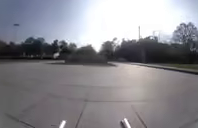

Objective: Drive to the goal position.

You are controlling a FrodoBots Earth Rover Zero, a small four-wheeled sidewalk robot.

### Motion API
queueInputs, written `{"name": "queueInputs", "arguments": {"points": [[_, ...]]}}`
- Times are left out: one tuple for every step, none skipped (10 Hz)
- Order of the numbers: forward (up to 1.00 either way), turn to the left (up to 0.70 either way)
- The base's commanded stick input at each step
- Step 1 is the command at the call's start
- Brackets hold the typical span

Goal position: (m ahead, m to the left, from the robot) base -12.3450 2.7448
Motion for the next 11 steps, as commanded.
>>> {"name": "queueInputs", "arguments": {"points": [[1.00,0.00],[1.00,0.00],[1.00,0.00],[1.00,0.00],[1.00,-0.12],[1.00,-0.34],[1.00,-0.35],[1.00,-0.38],[1.00,-0.36],[1.00,-0.39],[1.00,-0.02]]}}
